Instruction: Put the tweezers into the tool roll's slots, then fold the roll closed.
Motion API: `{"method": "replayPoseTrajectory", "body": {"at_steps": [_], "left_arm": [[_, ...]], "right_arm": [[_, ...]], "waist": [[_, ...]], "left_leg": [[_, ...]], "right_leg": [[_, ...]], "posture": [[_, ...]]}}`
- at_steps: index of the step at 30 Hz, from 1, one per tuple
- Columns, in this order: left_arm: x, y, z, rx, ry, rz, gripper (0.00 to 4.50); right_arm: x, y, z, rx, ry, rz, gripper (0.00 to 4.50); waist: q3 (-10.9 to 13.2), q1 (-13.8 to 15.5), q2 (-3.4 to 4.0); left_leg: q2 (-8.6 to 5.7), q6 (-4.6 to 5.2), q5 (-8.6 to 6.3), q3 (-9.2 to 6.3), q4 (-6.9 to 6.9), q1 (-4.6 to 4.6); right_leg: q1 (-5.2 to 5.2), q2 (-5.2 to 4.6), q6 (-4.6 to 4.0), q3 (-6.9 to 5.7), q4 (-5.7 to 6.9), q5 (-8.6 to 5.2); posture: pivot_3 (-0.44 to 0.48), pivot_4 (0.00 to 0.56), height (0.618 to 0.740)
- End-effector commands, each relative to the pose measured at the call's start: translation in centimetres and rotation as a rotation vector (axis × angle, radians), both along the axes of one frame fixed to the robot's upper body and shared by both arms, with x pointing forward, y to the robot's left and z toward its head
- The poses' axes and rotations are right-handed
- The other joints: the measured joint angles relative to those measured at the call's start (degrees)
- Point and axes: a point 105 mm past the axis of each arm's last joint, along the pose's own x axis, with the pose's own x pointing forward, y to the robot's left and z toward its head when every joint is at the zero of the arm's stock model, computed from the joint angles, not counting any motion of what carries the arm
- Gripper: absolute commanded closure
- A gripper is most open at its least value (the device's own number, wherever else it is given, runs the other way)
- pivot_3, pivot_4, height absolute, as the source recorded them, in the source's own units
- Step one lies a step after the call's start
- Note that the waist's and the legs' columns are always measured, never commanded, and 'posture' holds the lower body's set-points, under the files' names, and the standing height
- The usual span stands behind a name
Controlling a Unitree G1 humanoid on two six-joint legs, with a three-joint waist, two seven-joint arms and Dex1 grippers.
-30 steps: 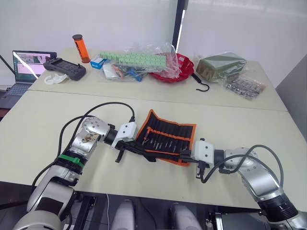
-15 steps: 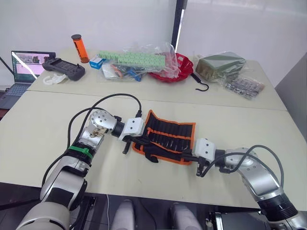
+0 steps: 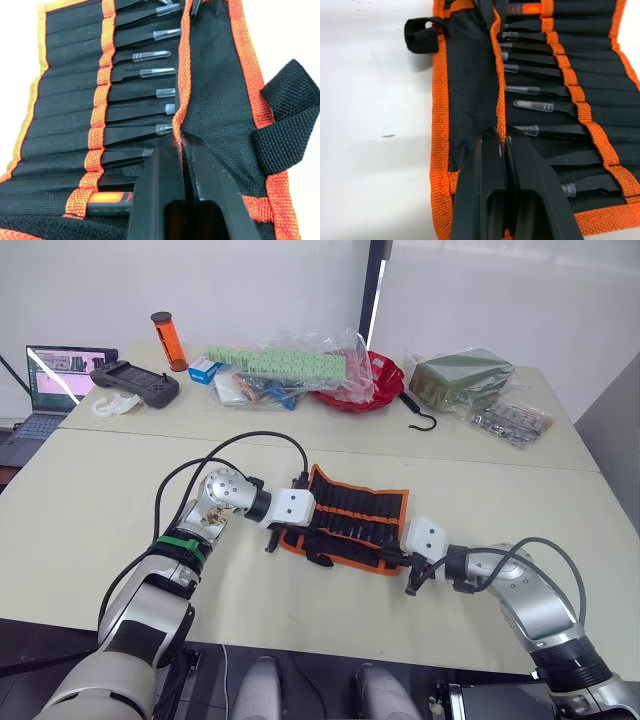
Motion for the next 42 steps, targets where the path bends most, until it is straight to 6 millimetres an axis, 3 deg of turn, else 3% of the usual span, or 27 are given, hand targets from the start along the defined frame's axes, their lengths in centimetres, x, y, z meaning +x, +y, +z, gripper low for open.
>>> {"method": "replayPoseTrajectory", "body": {"at_steps": [1,5,10,18,19,26,30,33,42], "left_arm": [[0.3,0.5,1.3,-0.042,-0.003,0.042,2.93],[0.3,0.6,2.3,-0.082,0.001,0.070,1.64],[1.2,1.6,5.1,-0.196,-0.053,0.152,0.03],[-0.2,2.6,9.9,-0.544,0.040,0.195,0.03],[-0.7,2.4,9.8,-0.561,0.069,0.189,0.01],[-3.9,0.5,6.2,-0.528,0.221,0.159,2.17],[-4.2,-0.1,3.1,-0.480,0.254,0.208,3.46],[-3.4,-0.4,0.8,-0.419,0.212,0.264,4.47],[-1.6,-1.2,-1.5,-0.395,0.165,0.354,4.47]], "right_arm": [[0.6,-0.5,1.3,0.035,-0.043,-0.036,3.58],[0.8,-0.5,1.5,0.042,-0.055,-0.041,2.26],[1.6,-1.2,3.4,0.135,-0.094,-0.110,0.59],[0.3,0.1,6.1,0.334,-0.042,-0.081,0.59],[0.1,0.6,6.0,0.337,-0.033,-0.072,0.82],[-0.5,3.7,3.7,0.323,0.009,-0.056,3.07],[-0.5,4.9,2.0,0.320,0.044,-0.088,4.42],[0.2,4.8,1.1,0.323,0.046,-0.149,4.50],[1.4,4.1,-0.3,0.308,0.011,-0.262,4.50]], "waist": [[0.0,0.0,0.00],[0.0,-0.1,0.00],[0.0,-0.1,0.00],[0.0,-0.2,0.00],[0.0,-0.2,0.00],[0.0,-0.2,0.02],[0.0,-0.1,0.02],[0.0,0.0,0.02],[0.0,0.0,0.02]], "left_leg": [[0.00,0.00,0.00,0.00,0.00,0.00],[0.01,0.00,0.00,0.00,-0.02,0.01],[0.01,0.00,0.00,-0.01,-0.02,0.00],[-0.01,0.00,0.00,-0.10,-0.03,0.00],[0.00,0.00,0.00,-0.11,-0.04,0.01],[-0.03,0.00,0.00,-0.18,-0.02,0.02],[-0.04,0.00,0.00,-0.18,0.00,0.01],[-0.06,0.00,0.00,-0.19,0.00,0.02],[-0.06,-0.01,0.00,-0.19,-0.01,0.01]], "right_leg": [[0.00,0.00,0.00,0.00,0.01,0.00],[-0.01,0.01,0.00,-0.01,0.04,0.00],[-0.02,0.00,0.00,-0.01,0.05,0.00],[-0.01,0.00,-0.01,-0.02,0.15,0.00],[-0.01,0.00,-0.01,-0.02,0.17,0.00],[-0.01,0.01,-0.01,-0.02,0.21,0.00],[-0.01,0.00,-0.01,-0.02,0.20,0.00],[0.00,0.00,-0.01,-0.01,0.18,0.00],[-0.01,0.01,-0.01,-0.01,0.16,0.00]], "posture": [[0.000,0.150,0.738],[0.000,0.150,0.738],[0.000,0.150,0.738],[0.000,0.150,0.738],[0.000,0.150,0.738],[0.000,0.150,0.738],[0.000,0.150,0.738],[0.000,0.150,0.738],[0.000,0.150,0.738]]}}
